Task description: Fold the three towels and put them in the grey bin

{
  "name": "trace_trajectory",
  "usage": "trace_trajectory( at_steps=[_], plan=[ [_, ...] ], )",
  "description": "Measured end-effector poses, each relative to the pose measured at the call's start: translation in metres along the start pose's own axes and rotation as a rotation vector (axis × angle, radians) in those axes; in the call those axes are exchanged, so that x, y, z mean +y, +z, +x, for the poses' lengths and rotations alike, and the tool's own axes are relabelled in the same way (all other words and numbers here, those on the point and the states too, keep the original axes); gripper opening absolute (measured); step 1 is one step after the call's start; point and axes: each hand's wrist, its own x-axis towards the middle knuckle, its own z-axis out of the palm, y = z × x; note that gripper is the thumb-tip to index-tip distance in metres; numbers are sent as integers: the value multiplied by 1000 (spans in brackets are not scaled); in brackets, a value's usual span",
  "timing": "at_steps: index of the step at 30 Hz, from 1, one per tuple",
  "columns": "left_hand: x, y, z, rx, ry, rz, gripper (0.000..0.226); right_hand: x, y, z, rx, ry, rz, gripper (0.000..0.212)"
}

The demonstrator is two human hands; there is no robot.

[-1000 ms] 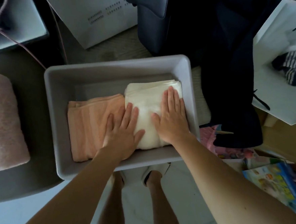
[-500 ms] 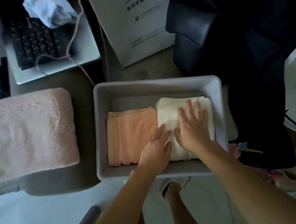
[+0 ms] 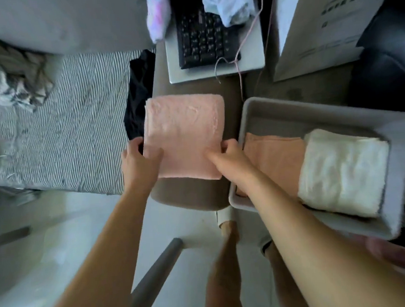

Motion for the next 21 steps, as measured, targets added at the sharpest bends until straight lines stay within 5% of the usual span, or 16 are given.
trace_trajectory(
  at_steps=[2,7,10,14,18,21],
  plan=[
    [-8,0,18,-151,-249,-287,64,1,13,0,61,39,34,65],
    [2,6,2,-450,-380,-504,45,13,-27,-22,82,-42,109,38],
    [27,30,-44,-544,-210,-557,43,39,-91,-50,142,-67,35,33],
    [52,103,-101,-538,65,-258,55,103,-165,-69,249,100,-106,39],
    [40,172,-116,-545,458,414,89,161,-177,-53,222,158,-324,78],
    [30,194,-117,-563,473,641,84,175,-167,-41,288,182,-212,90]
  ],
)
